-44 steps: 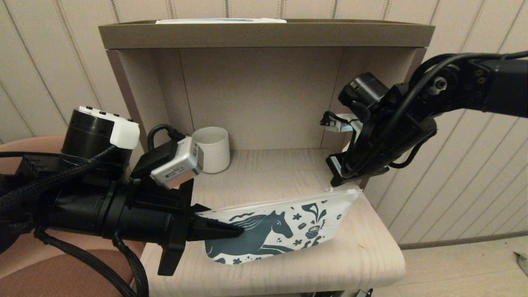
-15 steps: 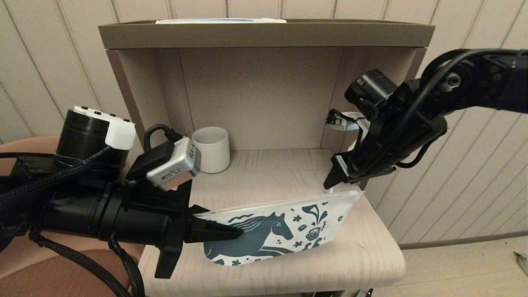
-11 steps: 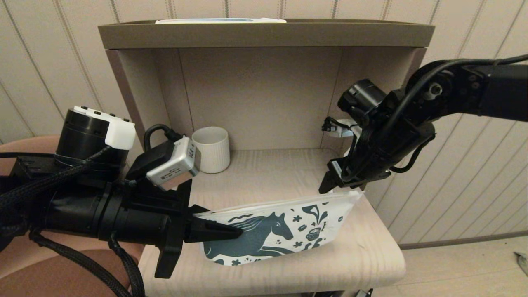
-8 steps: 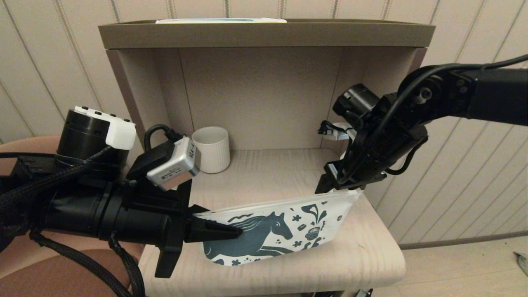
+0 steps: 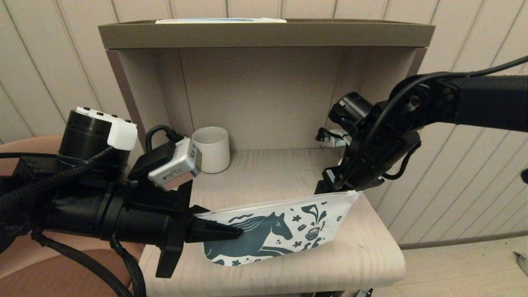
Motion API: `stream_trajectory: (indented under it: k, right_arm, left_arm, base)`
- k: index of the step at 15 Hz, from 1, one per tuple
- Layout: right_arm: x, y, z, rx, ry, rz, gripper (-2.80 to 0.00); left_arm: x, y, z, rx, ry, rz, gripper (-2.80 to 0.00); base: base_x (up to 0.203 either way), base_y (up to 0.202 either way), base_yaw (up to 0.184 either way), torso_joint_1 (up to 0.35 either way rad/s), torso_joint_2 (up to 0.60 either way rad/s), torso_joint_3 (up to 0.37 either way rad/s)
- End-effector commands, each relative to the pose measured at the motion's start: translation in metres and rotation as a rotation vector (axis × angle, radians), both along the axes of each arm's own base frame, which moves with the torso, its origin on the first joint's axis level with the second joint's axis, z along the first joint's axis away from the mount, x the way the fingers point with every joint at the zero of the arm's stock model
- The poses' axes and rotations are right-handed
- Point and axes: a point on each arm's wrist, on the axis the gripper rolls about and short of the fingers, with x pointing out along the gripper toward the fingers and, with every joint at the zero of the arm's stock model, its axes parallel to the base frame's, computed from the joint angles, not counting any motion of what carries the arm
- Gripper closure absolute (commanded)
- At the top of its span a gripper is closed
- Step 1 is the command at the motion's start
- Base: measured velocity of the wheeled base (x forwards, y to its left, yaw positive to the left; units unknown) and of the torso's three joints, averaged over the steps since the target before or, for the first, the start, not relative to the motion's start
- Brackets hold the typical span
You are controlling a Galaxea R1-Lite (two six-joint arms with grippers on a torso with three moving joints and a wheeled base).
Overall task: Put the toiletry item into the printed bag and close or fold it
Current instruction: Pick up the toothpaste
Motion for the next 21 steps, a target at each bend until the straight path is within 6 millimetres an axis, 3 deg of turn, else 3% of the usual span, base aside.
stream_trajectory:
  k: [1,7,8,11,12,21]
  right_arm:
    - [0.0022,0.0009,-0.0029,-0.003,0.01,-0.001,-2.8]
    - [0.0036,0.0016,-0.0069,-0.01,0.02,-0.001,-2.8]
    - [0.0036,0.0016,-0.0073,-0.011,0.021,-0.001,0.0]
    - [0.0033,0.002,-0.0096,-0.015,0.029,0.002,0.0]
    - [0.0042,0.0019,-0.011,-0.017,0.033,0.0,-2.8]
    - [0.0055,0.0032,-0.0112,-0.015,0.03,0.004,-2.8]
  left_arm:
    - [0.0001,-0.0001,-0.0001,-0.002,-0.001,-0.004,0.0]
    - [-0.0003,0.0001,0.0004,-0.003,-0.003,-0.004,0.0]
    - [-0.0003,0.0001,0.0004,-0.003,-0.003,-0.004,0.0]
    - [-0.0008,0.0005,0.0012,-0.005,-0.005,-0.004,0.0]
    - [-0.0008,0.0005,0.0012,-0.005,-0.005,-0.004,0.0]
    - [-0.0016,0.0011,0.0024,-0.007,-0.009,-0.004,0.0]
  base:
    - [0.0,0.0,0.0,0.0,0.0,0.0]
    - [0.0,0.0,0.0,0.0,0.0,0.0]
    - [0.0,0.0,0.0,0.0,0.0,0.0]
    - [0.0,0.0,0.0,0.0,0.0,0.0]
    - [0.0,0.0,0.0,0.0,0.0,0.0]
    - [0.0,0.0,0.0,0.0,0.0,0.0]
